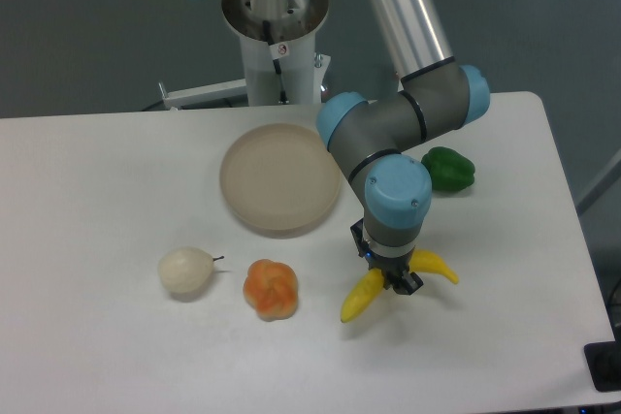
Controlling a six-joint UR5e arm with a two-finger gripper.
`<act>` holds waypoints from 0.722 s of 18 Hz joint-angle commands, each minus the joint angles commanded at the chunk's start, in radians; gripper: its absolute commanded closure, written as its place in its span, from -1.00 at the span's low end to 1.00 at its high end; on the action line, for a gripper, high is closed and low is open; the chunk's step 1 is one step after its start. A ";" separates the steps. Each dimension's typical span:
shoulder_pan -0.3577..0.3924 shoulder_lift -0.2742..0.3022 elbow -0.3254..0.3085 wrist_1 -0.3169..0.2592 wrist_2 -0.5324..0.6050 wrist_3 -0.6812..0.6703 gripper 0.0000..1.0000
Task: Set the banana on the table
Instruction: 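Carry the yellow banana in the gripper toward the orange vegetable and lower it, then open the gripper to release the banana onto the table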
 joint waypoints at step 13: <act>0.021 0.005 -0.003 0.005 -0.003 0.061 -1.00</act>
